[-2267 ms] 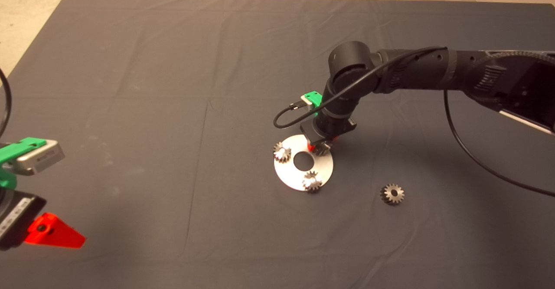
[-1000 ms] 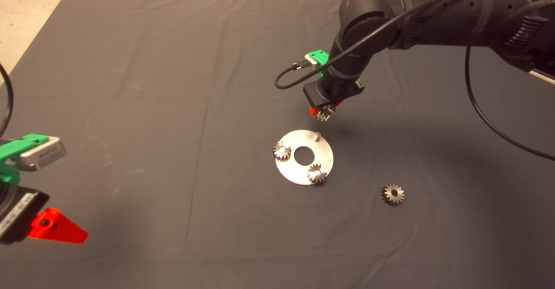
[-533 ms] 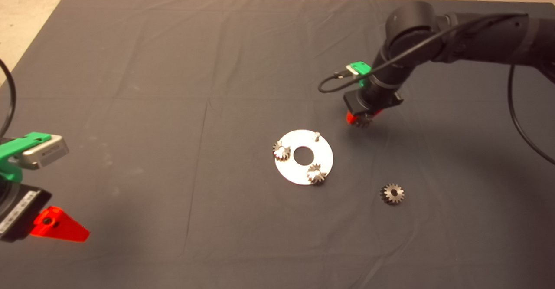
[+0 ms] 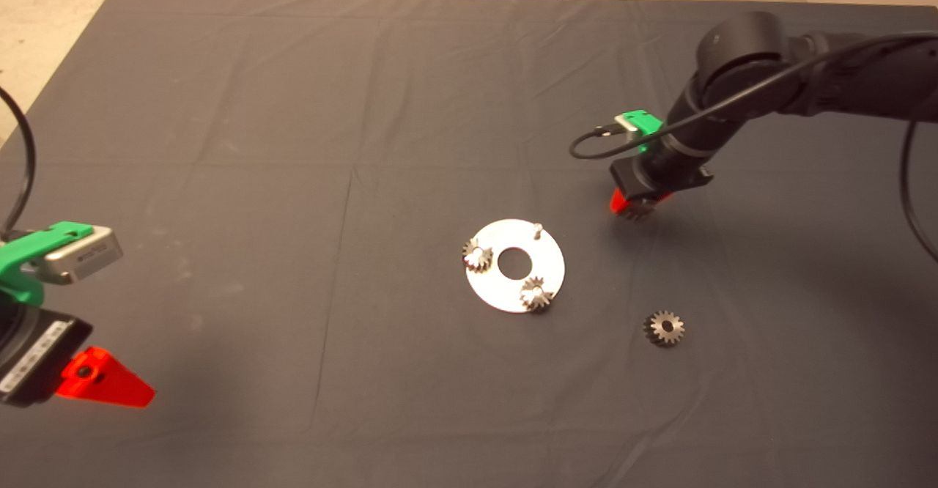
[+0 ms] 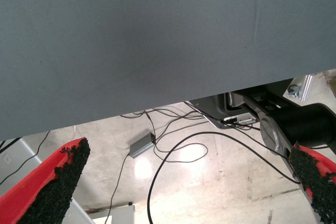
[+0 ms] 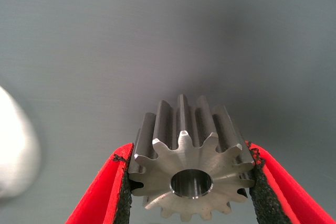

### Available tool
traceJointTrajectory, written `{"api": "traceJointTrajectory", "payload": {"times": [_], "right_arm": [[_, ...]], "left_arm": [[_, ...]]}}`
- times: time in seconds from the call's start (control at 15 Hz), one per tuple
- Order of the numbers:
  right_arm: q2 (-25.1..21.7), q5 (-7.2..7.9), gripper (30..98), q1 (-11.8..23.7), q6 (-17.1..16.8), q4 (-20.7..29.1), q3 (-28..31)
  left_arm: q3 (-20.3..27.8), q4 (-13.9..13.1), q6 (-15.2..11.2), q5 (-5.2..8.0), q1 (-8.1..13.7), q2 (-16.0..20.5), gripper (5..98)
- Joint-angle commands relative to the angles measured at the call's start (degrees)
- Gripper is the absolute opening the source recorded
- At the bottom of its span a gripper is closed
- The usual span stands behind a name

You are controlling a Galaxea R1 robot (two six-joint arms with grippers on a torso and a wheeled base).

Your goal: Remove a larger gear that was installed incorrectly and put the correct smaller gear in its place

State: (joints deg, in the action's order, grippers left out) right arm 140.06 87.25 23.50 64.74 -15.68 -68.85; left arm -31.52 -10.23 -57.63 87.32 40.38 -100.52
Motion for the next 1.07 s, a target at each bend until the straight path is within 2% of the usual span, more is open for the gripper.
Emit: {"api": "traceJointTrajectory", "payload": {"times": [0.0,1.0], "right_arm": [[-1.59,0.91,47.8,0.98,-0.32,0.12,1.9],[-0.66,0.99,49.9,0.14,0.03,0.12,2.33]], "left_arm": [[0.16,-0.58,-0.29,7.68,0.59,-0.34,98.2],[0.34,-0.58,-0.2,7.68,0.59,-0.25,98.2]]}}
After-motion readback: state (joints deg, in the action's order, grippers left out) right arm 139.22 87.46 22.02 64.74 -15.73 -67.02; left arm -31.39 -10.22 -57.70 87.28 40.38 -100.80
